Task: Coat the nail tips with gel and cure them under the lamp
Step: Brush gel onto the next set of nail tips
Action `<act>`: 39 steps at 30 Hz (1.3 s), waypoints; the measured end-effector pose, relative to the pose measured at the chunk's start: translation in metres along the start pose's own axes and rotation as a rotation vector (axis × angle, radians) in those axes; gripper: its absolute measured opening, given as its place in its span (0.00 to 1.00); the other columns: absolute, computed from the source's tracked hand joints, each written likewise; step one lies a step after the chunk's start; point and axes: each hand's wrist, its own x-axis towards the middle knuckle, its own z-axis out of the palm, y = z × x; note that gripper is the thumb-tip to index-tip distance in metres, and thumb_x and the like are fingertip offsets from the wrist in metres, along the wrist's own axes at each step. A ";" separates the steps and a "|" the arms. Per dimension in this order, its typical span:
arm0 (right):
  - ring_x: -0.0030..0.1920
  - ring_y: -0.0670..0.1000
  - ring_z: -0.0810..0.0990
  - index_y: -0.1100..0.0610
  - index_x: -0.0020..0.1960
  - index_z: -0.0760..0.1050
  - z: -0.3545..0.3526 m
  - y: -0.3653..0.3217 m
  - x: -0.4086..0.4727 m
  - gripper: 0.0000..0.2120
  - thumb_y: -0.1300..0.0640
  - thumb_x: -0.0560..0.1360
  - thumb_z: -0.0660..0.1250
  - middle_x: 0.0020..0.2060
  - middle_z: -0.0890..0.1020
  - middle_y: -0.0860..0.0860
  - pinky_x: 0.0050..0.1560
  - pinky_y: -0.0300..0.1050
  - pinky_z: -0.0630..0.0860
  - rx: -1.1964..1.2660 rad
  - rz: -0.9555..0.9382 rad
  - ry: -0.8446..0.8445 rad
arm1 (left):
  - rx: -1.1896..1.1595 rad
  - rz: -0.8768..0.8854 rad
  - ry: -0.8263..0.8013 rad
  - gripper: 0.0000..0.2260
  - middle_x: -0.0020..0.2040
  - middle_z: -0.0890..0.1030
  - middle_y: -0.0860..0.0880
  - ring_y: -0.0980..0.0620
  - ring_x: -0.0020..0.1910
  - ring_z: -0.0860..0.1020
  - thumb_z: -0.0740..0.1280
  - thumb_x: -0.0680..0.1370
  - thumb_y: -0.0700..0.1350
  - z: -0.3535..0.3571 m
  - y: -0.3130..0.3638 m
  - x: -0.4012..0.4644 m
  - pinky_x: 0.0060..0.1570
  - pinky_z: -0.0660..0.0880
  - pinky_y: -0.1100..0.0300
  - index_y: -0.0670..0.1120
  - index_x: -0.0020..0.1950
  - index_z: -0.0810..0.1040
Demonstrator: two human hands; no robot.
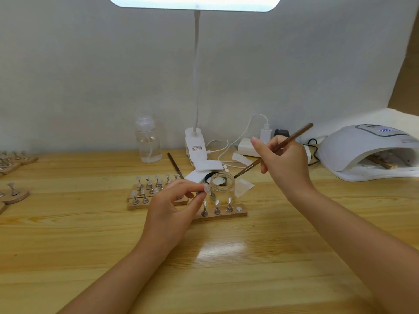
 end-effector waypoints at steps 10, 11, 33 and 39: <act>0.35 0.39 0.79 0.49 0.44 0.75 0.008 0.001 -0.046 0.07 0.49 0.76 0.60 0.33 0.79 0.43 0.36 0.28 0.72 0.154 -0.275 -0.031 | 0.010 -0.010 0.009 0.13 0.41 0.81 0.56 0.59 0.42 0.75 0.71 0.70 0.37 0.001 -0.001 0.000 0.42 0.67 0.76 0.57 0.42 0.79; 0.38 0.38 0.78 0.48 0.46 0.75 0.008 0.003 -0.049 0.05 0.49 0.77 0.61 0.35 0.79 0.42 0.38 0.27 0.72 0.104 -0.331 -0.043 | 0.013 -0.015 0.005 0.13 0.42 0.81 0.56 0.59 0.42 0.75 0.70 0.70 0.37 0.001 -0.001 0.000 0.42 0.67 0.76 0.57 0.42 0.79; 0.37 0.47 0.79 0.59 0.40 0.80 0.019 0.011 -0.066 0.26 0.49 0.81 0.49 0.33 0.81 0.50 0.37 0.51 0.76 -0.076 -0.678 -0.128 | 0.049 -0.018 -0.014 0.09 0.43 0.80 0.54 0.59 0.45 0.75 0.70 0.71 0.38 0.002 -0.005 0.000 0.45 0.68 0.76 0.52 0.45 0.80; 0.36 0.48 0.79 0.60 0.40 0.81 0.020 0.011 -0.067 0.26 0.49 0.81 0.48 0.33 0.81 0.51 0.37 0.49 0.75 -0.078 -0.690 -0.122 | 0.044 -0.017 -0.006 0.11 0.42 0.80 0.54 0.60 0.44 0.75 0.70 0.71 0.37 0.002 -0.005 0.000 0.44 0.68 0.75 0.54 0.44 0.79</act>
